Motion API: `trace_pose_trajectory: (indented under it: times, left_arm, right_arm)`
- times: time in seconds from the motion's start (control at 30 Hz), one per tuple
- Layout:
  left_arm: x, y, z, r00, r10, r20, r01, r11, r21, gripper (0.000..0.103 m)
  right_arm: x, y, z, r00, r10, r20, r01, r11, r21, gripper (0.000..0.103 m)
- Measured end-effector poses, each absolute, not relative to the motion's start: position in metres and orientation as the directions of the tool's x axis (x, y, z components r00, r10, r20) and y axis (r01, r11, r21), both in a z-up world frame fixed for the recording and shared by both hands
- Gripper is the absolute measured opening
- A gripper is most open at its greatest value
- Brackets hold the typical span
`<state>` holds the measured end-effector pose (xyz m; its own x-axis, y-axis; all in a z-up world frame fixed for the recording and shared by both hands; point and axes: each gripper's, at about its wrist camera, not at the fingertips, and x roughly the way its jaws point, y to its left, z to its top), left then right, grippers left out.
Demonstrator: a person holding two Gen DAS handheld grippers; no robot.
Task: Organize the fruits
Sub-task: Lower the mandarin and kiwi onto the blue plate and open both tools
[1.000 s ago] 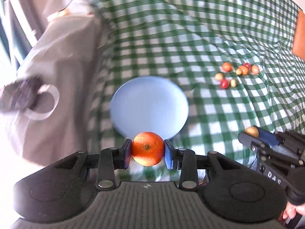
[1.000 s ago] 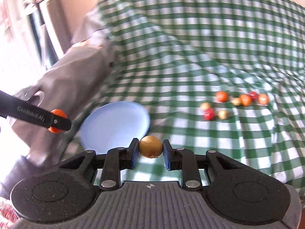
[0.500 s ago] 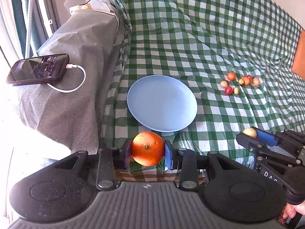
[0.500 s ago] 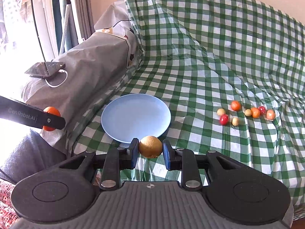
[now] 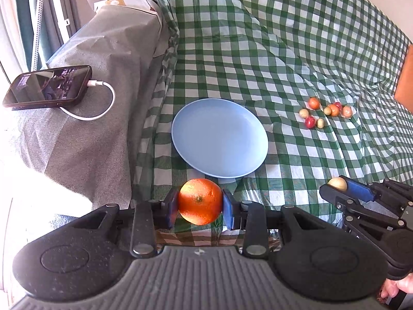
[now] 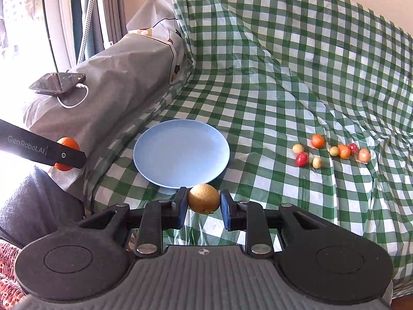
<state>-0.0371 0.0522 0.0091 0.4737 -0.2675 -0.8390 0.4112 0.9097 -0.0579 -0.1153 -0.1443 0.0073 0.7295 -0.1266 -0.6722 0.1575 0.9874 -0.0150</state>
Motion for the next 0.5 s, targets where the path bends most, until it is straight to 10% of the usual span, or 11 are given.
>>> trace_pose_trajectory:
  times: [0.5]
  left_arm:
    - [0.008, 0.034, -0.003, 0.47, -0.275, -0.839, 0.403, 0.912, -0.074, 0.039]
  right_arm:
    - [-0.079, -0.145, 0.0, 0.73, -0.105, -0.675, 0.133, 0.991, -0.011, 0.028]
